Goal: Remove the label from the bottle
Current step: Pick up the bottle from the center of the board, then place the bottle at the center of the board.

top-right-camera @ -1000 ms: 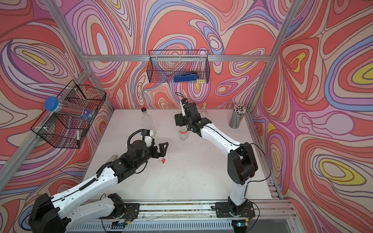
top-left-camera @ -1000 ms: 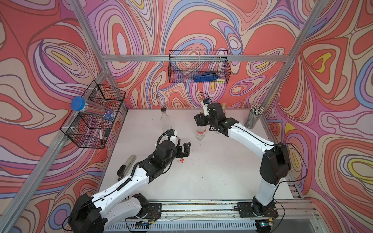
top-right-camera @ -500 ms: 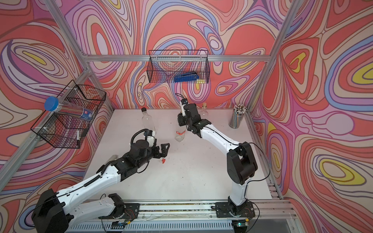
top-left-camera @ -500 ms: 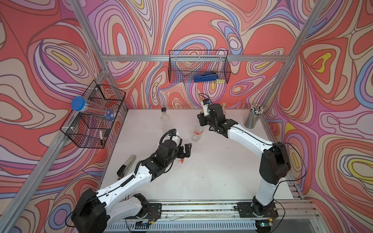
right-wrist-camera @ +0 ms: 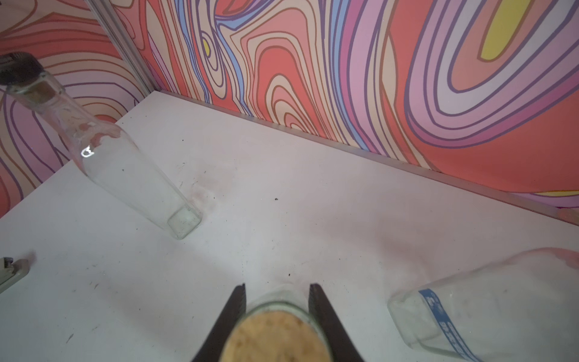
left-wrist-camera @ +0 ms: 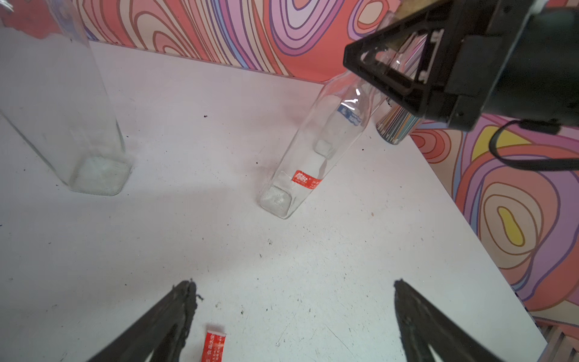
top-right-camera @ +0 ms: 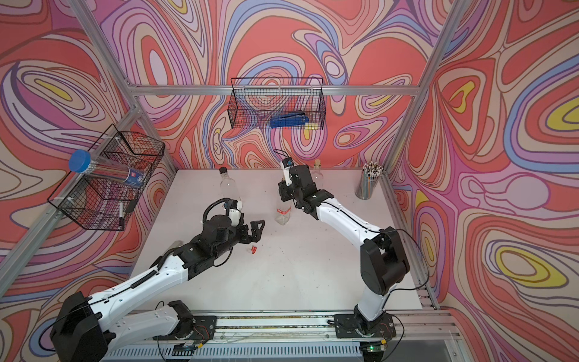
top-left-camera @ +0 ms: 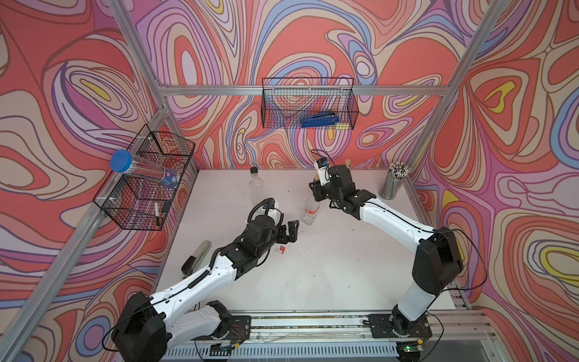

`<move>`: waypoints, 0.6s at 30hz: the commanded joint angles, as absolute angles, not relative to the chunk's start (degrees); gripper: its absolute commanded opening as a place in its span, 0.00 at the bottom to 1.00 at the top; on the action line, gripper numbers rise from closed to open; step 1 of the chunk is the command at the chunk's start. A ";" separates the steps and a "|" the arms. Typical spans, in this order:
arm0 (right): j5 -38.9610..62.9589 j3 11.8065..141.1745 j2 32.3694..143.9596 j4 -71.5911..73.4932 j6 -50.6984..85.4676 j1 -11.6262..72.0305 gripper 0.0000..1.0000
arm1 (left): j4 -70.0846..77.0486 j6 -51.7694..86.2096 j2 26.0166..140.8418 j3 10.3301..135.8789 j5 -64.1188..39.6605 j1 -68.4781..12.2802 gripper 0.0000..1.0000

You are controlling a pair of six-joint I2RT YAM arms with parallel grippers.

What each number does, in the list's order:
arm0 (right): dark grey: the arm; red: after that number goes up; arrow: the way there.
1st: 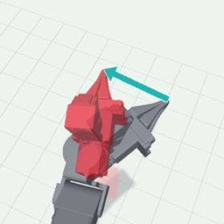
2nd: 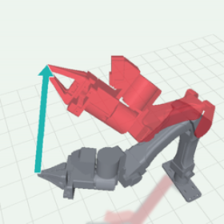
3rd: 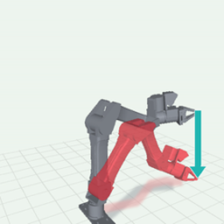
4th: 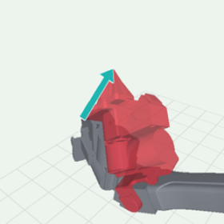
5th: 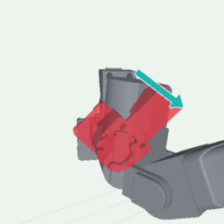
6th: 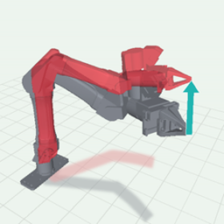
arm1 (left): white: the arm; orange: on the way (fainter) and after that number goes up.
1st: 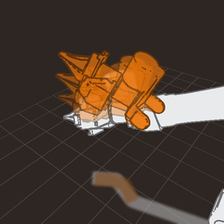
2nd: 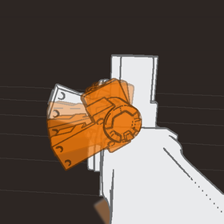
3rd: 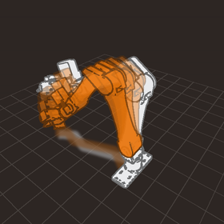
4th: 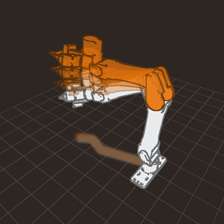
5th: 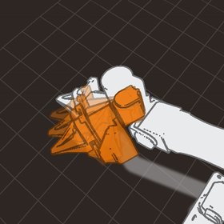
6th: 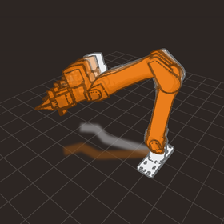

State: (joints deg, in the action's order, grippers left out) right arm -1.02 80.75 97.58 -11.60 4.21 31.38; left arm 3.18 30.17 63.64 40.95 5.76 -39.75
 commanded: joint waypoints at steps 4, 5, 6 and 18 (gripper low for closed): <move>2.77 77.12 89.72 -10.40 1.54 33.88 0.00 | 5.56 29.01 62.61 42.89 4.84 -39.55 1.00; 3.14 76.18 88.81 -10.37 1.35 34.32 0.00 | 5.70 28.79 62.33 42.96 4.62 -39.55 1.00; 3.44 75.29 88.04 -10.14 1.07 34.72 0.00 | 5.80 28.59 62.15 42.98 4.49 -39.55 1.00; 4.70 65.66 82.88 -4.12 -2.84 39.71 0.00 | 6.75 25.94 60.64 42.85 3.47 -39.55 1.00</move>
